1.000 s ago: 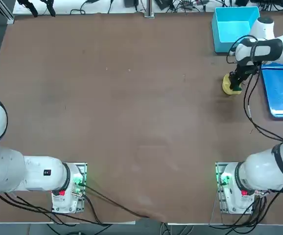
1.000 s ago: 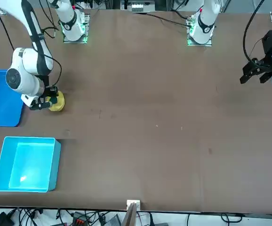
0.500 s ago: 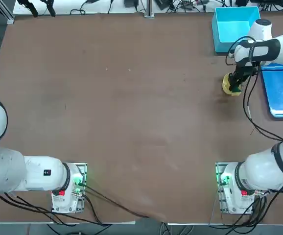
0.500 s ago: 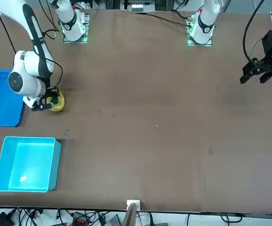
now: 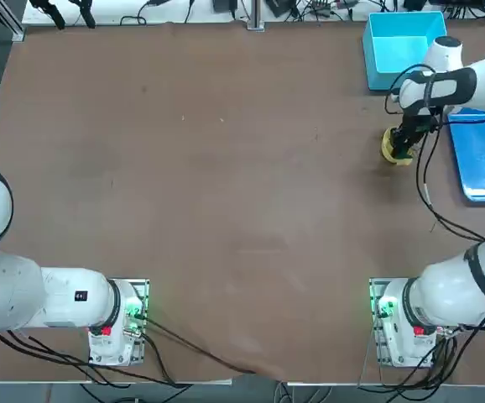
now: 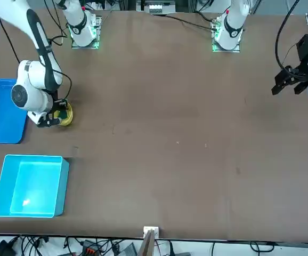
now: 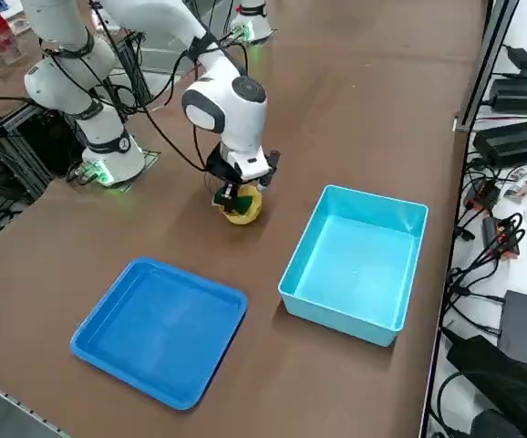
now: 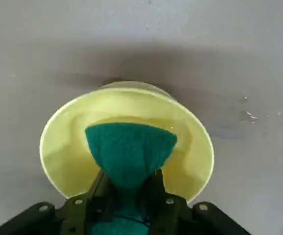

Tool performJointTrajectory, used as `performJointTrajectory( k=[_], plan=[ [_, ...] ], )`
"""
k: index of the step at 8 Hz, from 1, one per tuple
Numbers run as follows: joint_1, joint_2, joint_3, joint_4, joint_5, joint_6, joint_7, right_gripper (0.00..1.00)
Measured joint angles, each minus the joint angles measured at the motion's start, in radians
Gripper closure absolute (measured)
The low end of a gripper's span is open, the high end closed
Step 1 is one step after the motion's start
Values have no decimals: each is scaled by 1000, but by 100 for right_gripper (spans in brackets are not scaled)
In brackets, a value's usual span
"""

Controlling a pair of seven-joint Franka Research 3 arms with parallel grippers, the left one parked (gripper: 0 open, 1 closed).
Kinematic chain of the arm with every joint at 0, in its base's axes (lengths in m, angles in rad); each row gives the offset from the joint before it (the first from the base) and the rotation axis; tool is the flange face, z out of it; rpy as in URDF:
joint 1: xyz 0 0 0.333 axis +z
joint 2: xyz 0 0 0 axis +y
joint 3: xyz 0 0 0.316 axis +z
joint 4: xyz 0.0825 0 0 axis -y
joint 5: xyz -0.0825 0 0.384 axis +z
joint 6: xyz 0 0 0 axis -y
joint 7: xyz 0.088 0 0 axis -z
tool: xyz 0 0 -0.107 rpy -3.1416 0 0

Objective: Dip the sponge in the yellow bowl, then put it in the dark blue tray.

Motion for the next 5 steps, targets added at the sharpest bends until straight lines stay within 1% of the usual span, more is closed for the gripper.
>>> performJointTrajectory(
  k=[5],
  plan=[
    [-2,24,1,21,1,-3,0,71]
  ],
)
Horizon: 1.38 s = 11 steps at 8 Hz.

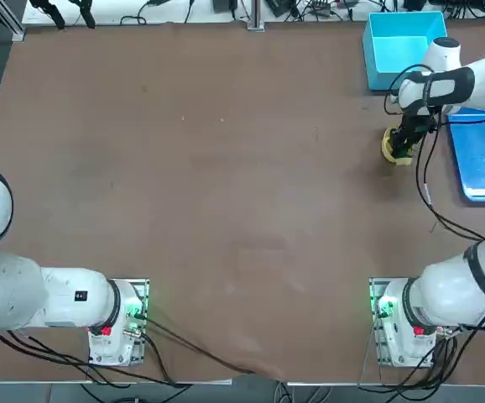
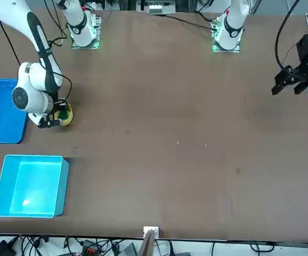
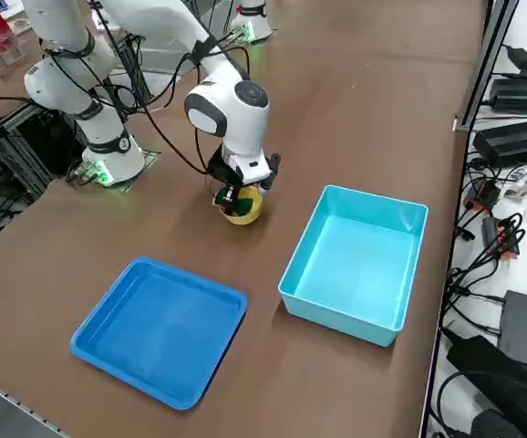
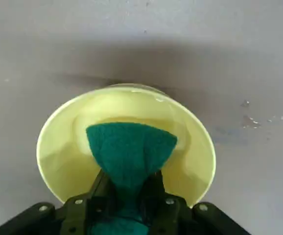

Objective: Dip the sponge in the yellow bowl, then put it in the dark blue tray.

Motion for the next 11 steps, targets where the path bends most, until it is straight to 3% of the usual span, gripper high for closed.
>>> performJointTrajectory(
  k=[2,5,8,11],
  plan=[
    [0,8,1,16,0,-21,0,71],
    [0,23,6,138,0,-239,0,72],
    [0,19,11,196,0,-312,0,71],
    [-6,-58,7,212,0,-382,0,71]
  ],
)
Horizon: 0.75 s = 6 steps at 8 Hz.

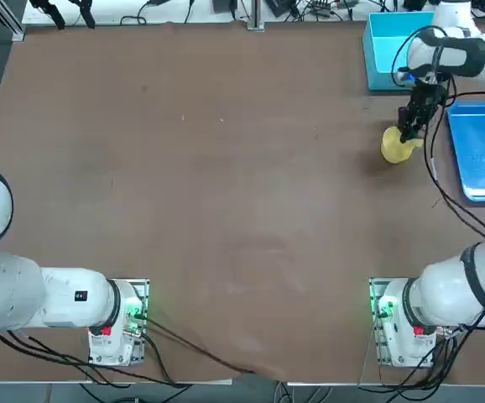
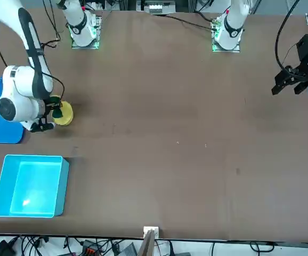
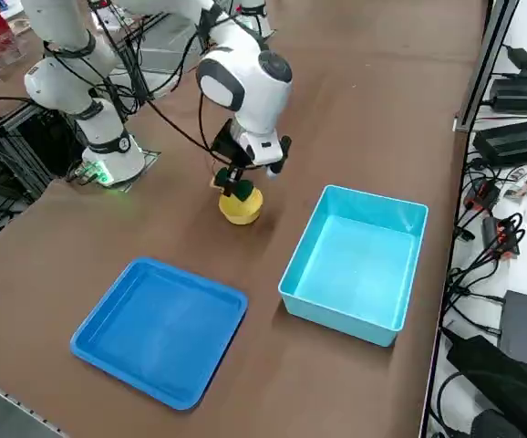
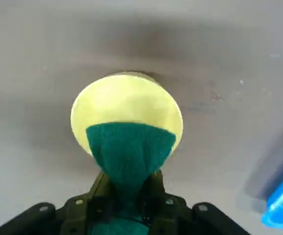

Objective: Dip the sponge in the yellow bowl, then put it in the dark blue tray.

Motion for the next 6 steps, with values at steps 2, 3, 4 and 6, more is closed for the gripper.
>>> performJointTrajectory(
  k=[2,3,4,6],
  plan=[
    [-46,-96,-7,0,0,-49,-34,71],
    [-94,-131,-8,-1,0,-58,-86,71],
    [-156,-149,-11,-2,0,-59,-155,71],
    [-296,-148,-16,-5,-2,-22,-283,71]
  ],
)
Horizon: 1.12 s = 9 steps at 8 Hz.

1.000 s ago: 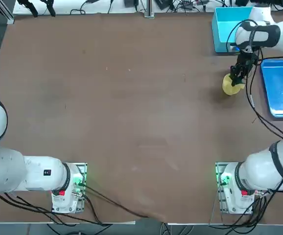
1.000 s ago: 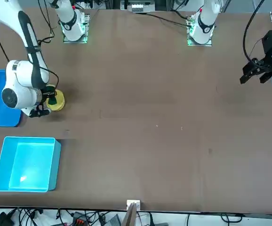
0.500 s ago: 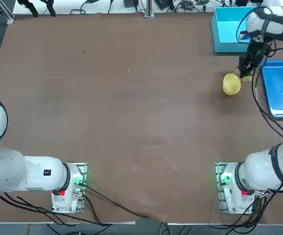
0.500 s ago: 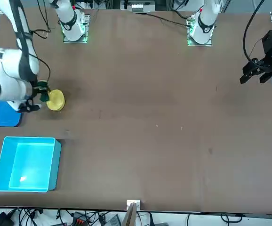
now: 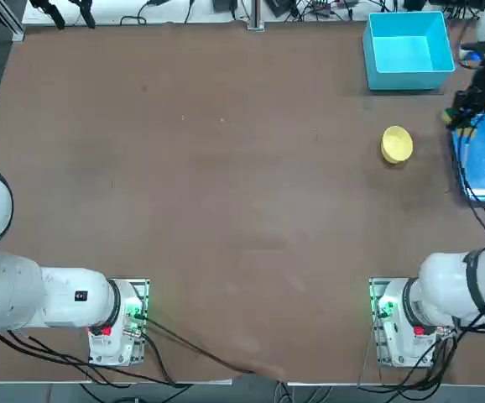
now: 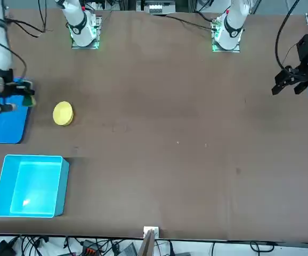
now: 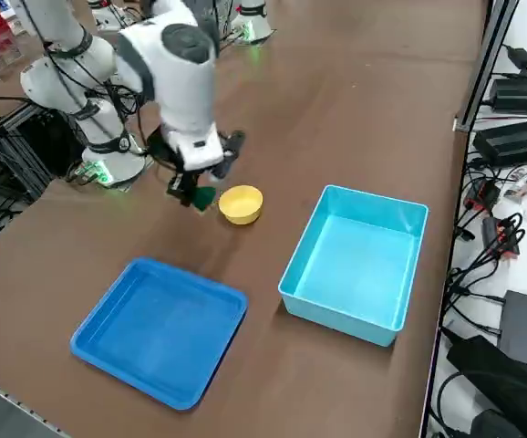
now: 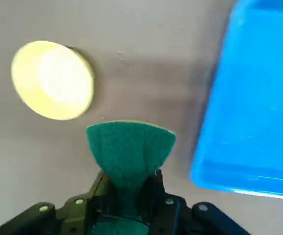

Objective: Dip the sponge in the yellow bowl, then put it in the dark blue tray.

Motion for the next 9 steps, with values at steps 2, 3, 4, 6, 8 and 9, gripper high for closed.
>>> performJointTrajectory(
  k=[2,3,4,6,8,9],
  plan=[
    [-128,33,-2,-5,-5,95,-146,71],
    [-176,64,-2,-5,-30,160,-206,71],
    [-212,104,-3,3,-68,217,-251,71],
    [-272,207,-2,85,-110,262,-345,71],
    [-322,331,-2,213,-112,270,-404,72],
    [-333,385,-2,253,-111,292,-406,71]
  ],
)
